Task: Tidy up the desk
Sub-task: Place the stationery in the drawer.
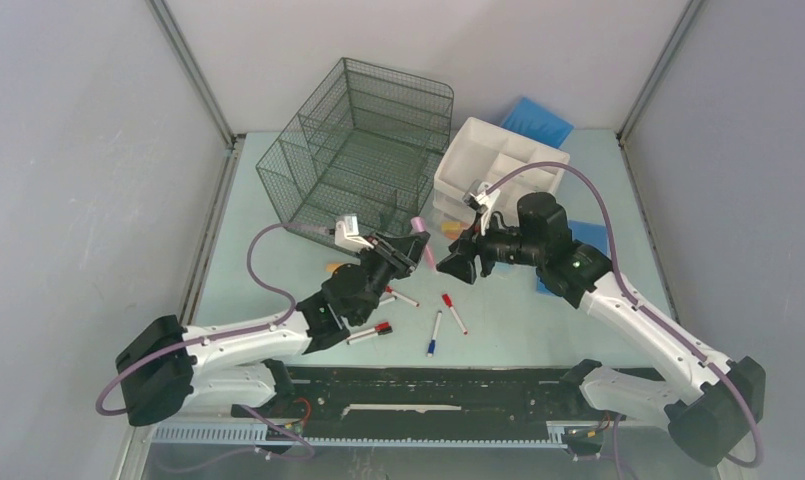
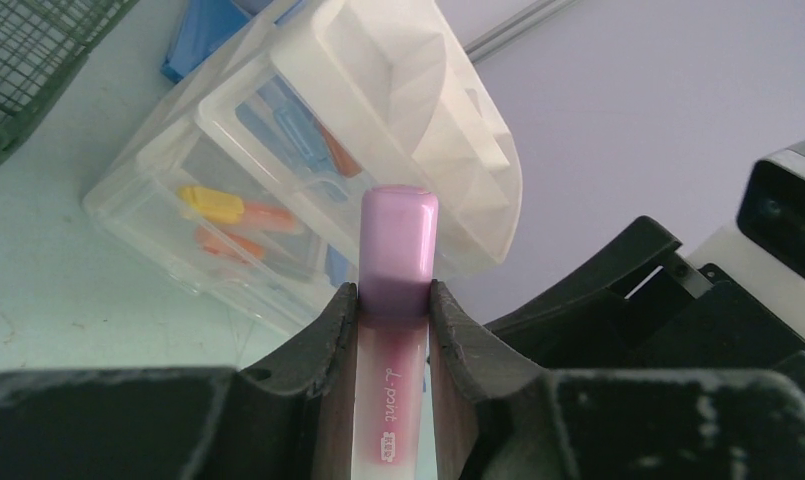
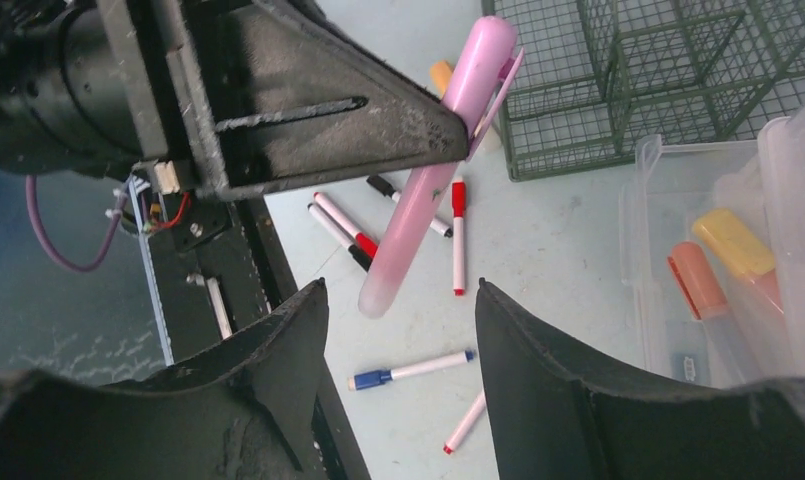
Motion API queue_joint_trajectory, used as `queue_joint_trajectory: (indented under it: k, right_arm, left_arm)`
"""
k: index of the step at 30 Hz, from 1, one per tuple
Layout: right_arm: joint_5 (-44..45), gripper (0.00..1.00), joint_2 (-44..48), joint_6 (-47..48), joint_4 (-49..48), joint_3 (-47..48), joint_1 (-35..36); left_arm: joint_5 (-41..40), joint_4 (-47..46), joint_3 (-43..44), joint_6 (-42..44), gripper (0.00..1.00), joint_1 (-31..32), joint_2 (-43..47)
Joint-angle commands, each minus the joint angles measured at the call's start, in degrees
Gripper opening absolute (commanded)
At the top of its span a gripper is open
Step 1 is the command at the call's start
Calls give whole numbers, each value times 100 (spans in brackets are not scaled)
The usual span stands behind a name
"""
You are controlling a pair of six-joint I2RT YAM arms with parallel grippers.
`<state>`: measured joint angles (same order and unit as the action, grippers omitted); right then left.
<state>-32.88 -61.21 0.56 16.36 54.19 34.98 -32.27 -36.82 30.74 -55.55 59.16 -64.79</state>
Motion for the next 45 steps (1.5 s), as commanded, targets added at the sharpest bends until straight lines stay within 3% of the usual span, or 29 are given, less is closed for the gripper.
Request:
queue_joint_trajectory:
  k: [1, 24, 28, 33, 34, 45]
  right_arm:
    - [347, 62, 56, -553, -499, -61, 39]
    - [352, 44, -300, -841, -580, -63, 127]
    - [306, 32, -409, -891, -599, -58, 152]
    - [281, 4, -454, -816, -608, -58, 169]
    - [300, 0, -441, -792, -603, -58, 167]
    - [668, 0, -338, -378, -526, -56, 114]
  left_arm:
    - [-332, -294, 344, -26, 3, 132, -138]
    - [-58, -785, 591, -18, 4, 356, -610]
    - [-16, -961, 565, 9, 4, 352, -655]
    - [80, -1103, 519, 171, 6, 360, -657]
    - [123, -1179, 501, 267, 11, 360, -657]
    - [446, -1520, -62, 1886, 91, 356, 18]
